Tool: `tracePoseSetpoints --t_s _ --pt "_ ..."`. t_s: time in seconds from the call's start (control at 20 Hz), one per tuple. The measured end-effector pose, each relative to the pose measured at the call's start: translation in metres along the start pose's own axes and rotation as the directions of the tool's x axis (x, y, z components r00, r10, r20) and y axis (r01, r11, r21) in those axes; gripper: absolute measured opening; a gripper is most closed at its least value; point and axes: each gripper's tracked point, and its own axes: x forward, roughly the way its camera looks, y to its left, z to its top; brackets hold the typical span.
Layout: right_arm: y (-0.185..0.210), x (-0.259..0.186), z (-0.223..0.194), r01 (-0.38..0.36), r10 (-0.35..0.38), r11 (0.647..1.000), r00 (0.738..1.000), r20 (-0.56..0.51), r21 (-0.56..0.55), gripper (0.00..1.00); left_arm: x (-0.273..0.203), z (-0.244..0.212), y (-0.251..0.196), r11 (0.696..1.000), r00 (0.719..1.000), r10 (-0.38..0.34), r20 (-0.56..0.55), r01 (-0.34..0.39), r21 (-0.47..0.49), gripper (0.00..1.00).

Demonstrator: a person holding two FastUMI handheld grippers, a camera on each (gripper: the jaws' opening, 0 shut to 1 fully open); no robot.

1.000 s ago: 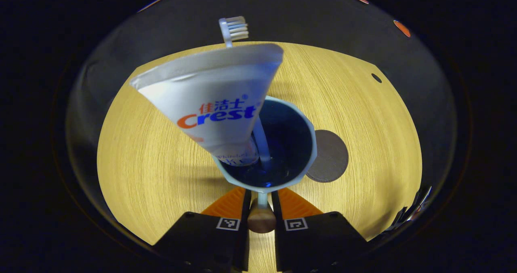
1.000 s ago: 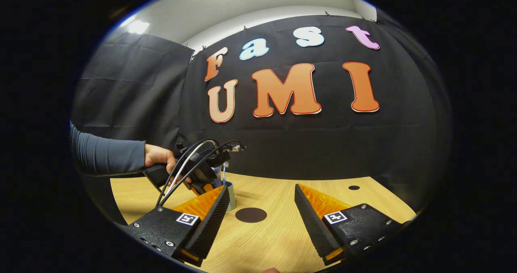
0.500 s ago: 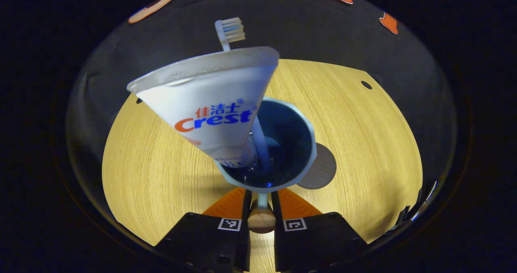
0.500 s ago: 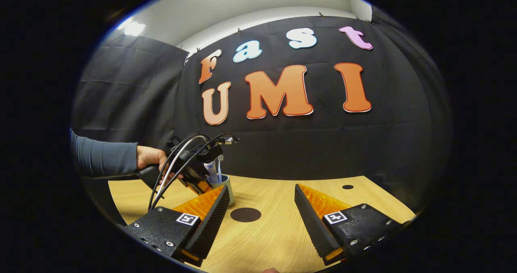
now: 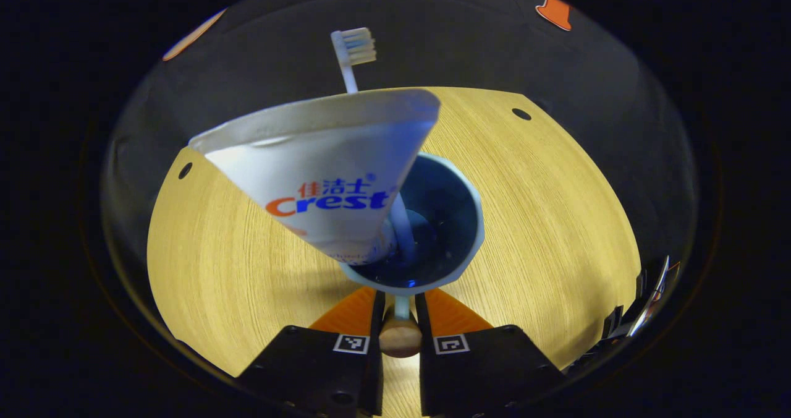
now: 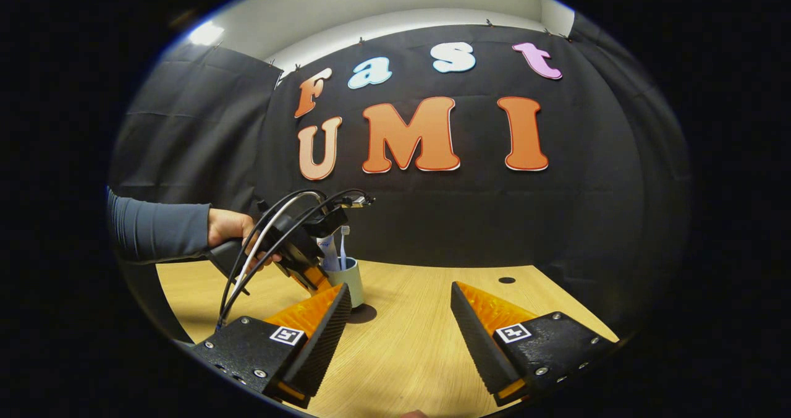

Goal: Put the toothbrush and toothpaste on the desktop into the cup, then pick up the cup and place it on the coaster on the desktop.

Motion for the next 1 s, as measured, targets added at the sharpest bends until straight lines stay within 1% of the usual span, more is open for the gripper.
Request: tracePoseSetpoints --t_s 0.05,0.1,0.15,0.25,0.3,0.4,0.45,0.5,0.55,0.6,0.65,0.7,0.75,0.8,0.85,0.9,0.95,1.0 --pt "-0.002 -0.002 -0.002 0.003 -0.003 1.000 1.000 -0.003 0.005 0.97 0.009 -0.019 0.001 1.000 1.000 -0.004 -0.005 0.004 -0.002 0.23" --pt "-0.005 -0.003 -0.004 0.010 -0.010 1.000 1.000 -0.007 0.009 0.97 0.006 -0.004 0.004 1.000 1.000 -0.009 -0.016 0.009 -0.006 0.29" --pt "-0.006 -0.003 -0.005 0.013 -0.013 1.000 1.000 -0.012 0.012 0.97 0.010 0.000 0.004 1.000 0.999 -0.017 -0.033 0.017 -0.017 0.23" --pt "-0.008 -0.003 -0.009 0.019 -0.018 1.000 0.999 -0.026 0.016 0.97 0.022 -0.010 0.006 0.999 0.996 -0.037 -0.078 0.035 -0.028 0.23" --pt "-0.009 -0.003 -0.010 0.021 -0.021 1.000 0.999 -0.031 0.016 0.97 0.021 -0.009 0.007 0.999 0.996 -0.038 -0.083 0.036 -0.028 0.19" --pt "-0.007 -0.002 -0.011 0.022 -0.021 1.000 0.999 -0.035 0.015 0.97 0.015 0.009 0.012 0.999 0.998 -0.049 -0.029 0.048 -0.013 0.36" --pt "-0.006 -0.002 -0.013 0.020 -0.019 1.000 0.999 -0.038 0.014 0.97 0.014 0.018 0.017 0.999 0.999 -0.047 0.000 0.047 -0.003 0.50" --pt "-0.005 -0.001 -0.012 0.021 -0.020 1.000 0.999 -0.040 0.010 0.97 0.012 0.026 0.022 0.999 0.999 -0.048 0.024 0.048 0.006 0.70" --pt "-0.004 0.000 -0.011 0.025 -0.025 1.000 0.999 -0.039 0.007 0.97 0.009 0.035 0.029 0.999 0.998 -0.039 0.055 0.038 0.017 0.75" --pt "-0.003 0.001 -0.010 0.028 -0.028 1.000 0.999 -0.036 0.007 0.97 -0.001 0.038 0.034 0.999 0.994 -0.033 0.100 0.031 0.030 0.89" --pt "-0.002 0.003 -0.007 0.034 -0.034 0.999 0.999 -0.031 0.008 0.97 -0.010 0.041 0.039 0.999 0.988 -0.024 0.150 0.018 0.042 0.95" --pt "0.001 0.005 -0.003 0.036 -0.036 0.999 0.999 -0.024 0.010 0.97 -0.019 0.049 0.046 0.998 0.979 -0.019 0.202 0.008 0.055 0.98" --pt "0.002 0.008 -0.002 0.044 -0.043 0.999 0.999 -0.023 0.012 0.97 -0.028 0.057 0.046 0.998 0.970 -0.018 0.244 0.002 0.063 0.98" --pt "0.003 0.011 -0.001 0.051 -0.051 0.999 0.998 -0.025 0.012 0.97 -0.034 0.056 0.044 0.999 0.960 -0.024 0.278 0.010 0.053 0.98" --pt "0.006 0.013 0.002 0.054 -0.054 0.998 0.998 -0.019 0.013 0.97 -0.037 0.057 0.043 0.998 0.947 -0.048 0.318 0.037 0.043 0.98" --pt "0.009 0.015 0.004 0.059 -0.058 0.998 0.998 -0.016 0.015 0.97 -0.048 0.059 0.041 0.998 0.932 -0.058 0.358 0.050 0.033 0.98" --pt "0.012 0.018 0.004 0.059 -0.058 0.998 0.998 -0.014 0.015 0.97 -0.058 0.062 0.042 0.998 0.914 -0.055 0.403 0.044 0.036 0.98" --pt "0.016 0.020 0.005 0.061 -0.061 0.998 0.998 -0.012 0.016 0.97 -0.068 0.059 0.048 0.999 0.898 -0.034 0.438 0.020 0.036 0.98"
